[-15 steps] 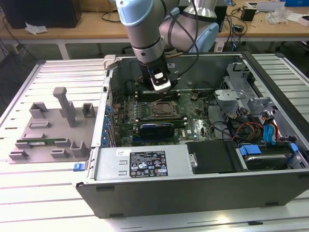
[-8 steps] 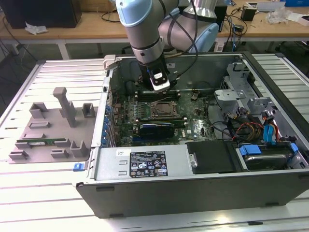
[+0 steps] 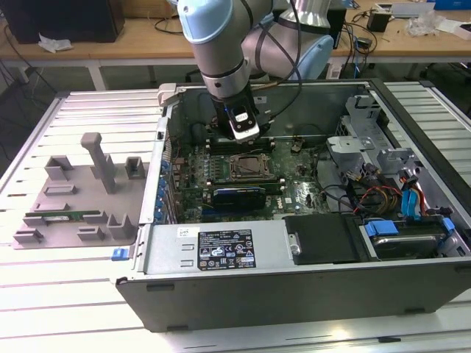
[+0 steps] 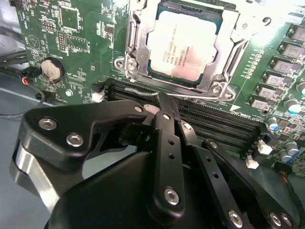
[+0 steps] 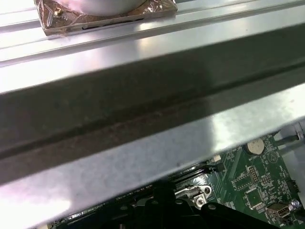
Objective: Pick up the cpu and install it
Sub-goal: 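Install the first cpu locking lever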
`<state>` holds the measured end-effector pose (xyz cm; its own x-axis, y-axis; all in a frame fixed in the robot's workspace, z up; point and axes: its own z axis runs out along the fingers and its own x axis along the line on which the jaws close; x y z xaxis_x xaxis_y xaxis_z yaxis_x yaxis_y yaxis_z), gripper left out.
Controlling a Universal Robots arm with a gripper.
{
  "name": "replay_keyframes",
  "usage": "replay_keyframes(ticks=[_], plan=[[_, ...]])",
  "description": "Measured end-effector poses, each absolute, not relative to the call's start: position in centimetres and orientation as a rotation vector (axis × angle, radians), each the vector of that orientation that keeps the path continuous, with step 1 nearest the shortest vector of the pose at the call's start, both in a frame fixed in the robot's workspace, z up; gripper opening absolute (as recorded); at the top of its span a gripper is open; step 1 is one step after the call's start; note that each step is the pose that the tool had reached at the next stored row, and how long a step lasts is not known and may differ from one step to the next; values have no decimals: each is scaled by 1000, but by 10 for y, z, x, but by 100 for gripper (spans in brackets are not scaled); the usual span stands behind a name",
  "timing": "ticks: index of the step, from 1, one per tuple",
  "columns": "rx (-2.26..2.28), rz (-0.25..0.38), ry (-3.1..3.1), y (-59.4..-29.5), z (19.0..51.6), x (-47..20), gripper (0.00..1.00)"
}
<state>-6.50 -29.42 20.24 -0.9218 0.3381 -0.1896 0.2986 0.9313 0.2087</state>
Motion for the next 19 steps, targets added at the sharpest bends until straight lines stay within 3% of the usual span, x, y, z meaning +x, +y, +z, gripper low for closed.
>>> replay_keyframes(ticks=[14, 18, 19], plan=[[477, 242, 2866, -294, 194, -57, 11], [476, 239, 2866, -294, 210, -57, 11], [472, 212, 2866, -294, 213, -57, 11]])
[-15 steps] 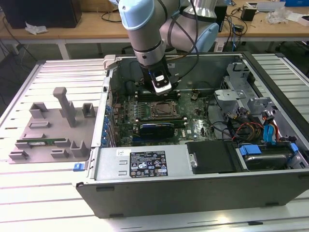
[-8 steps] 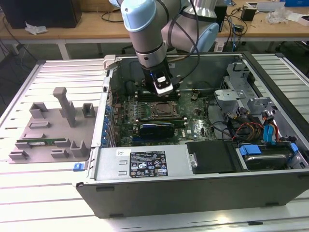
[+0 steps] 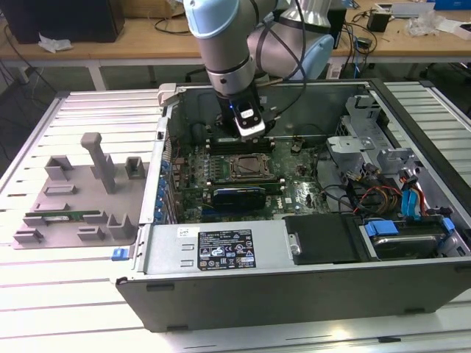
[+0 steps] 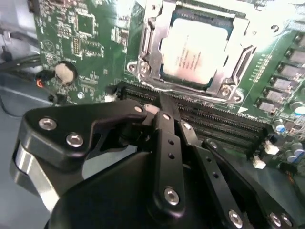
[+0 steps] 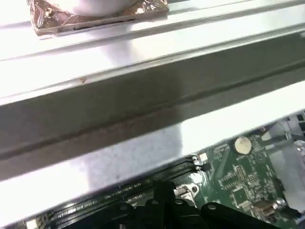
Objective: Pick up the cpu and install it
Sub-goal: 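Install the first cpu locking lever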
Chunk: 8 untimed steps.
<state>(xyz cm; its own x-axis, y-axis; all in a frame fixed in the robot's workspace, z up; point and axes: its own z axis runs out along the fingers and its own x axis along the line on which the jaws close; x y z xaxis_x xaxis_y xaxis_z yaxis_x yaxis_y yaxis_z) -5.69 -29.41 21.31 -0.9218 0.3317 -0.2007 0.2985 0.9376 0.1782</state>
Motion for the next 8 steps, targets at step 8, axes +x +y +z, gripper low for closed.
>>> replay_keyframes(ticks=[8], plan=[[462, 56, 2879, -296, 214, -55, 11]])
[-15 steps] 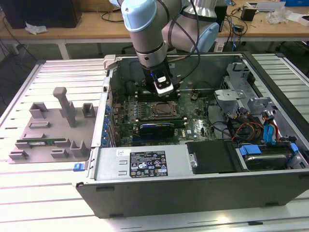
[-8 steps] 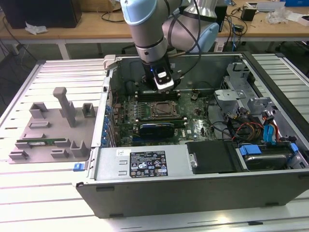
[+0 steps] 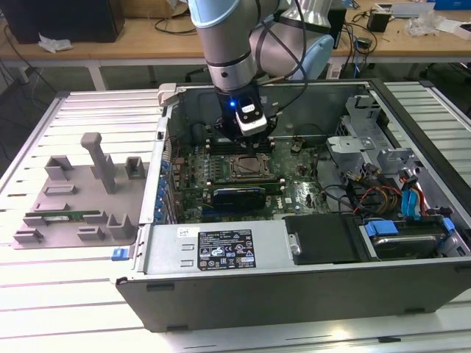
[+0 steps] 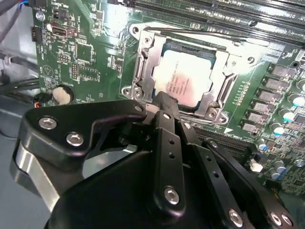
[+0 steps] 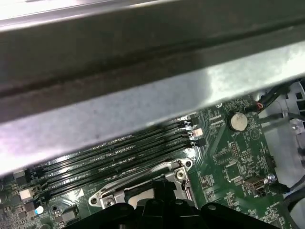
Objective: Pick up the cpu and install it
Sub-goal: 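Install the first cpu locking lever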
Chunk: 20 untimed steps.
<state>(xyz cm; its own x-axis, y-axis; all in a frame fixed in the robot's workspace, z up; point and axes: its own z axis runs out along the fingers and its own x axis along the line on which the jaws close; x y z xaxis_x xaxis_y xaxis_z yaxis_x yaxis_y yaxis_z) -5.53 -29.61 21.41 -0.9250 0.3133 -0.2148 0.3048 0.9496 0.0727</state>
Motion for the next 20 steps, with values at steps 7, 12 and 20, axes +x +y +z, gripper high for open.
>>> replay_keyframes(ticks=[7, 12, 20], plan=[[481, 29, 2996, -296, 214, -50, 11], [442, 31, 3003, -296, 214, -43, 11], [416, 32, 3007, -296, 231, -42, 11]])
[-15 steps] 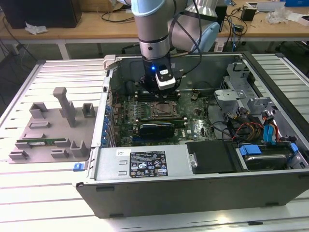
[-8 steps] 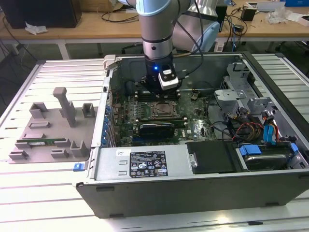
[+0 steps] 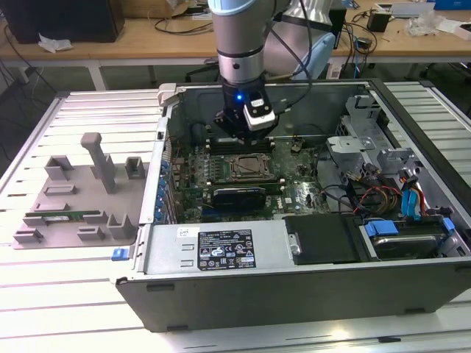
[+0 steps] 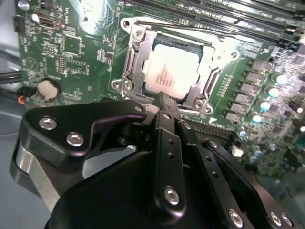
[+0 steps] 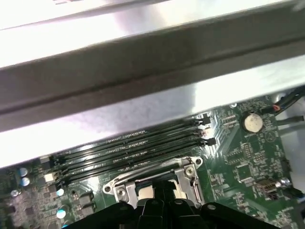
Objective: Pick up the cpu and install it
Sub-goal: 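Install the first cpu locking lever, then install the second cpu locking lever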
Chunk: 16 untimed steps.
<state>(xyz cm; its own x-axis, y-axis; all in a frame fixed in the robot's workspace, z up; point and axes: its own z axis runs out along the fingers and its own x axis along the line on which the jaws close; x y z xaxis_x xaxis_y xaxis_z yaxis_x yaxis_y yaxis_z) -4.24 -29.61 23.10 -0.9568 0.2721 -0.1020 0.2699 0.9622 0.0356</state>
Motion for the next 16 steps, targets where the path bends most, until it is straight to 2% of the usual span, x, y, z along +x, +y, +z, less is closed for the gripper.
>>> replay_keyframes(ticks=[4, 5, 6, 7, 16], plan=[[416, 32, 3007, -296, 241, -42, 11], [416, 31, 3006, -309, 242, -42, 11], [400, 2, 3008, -320, 242, -41, 11], [350, -21, 3018, -320, 242, -41, 11], [340, -21, 3019, -320, 242, -41, 11]])
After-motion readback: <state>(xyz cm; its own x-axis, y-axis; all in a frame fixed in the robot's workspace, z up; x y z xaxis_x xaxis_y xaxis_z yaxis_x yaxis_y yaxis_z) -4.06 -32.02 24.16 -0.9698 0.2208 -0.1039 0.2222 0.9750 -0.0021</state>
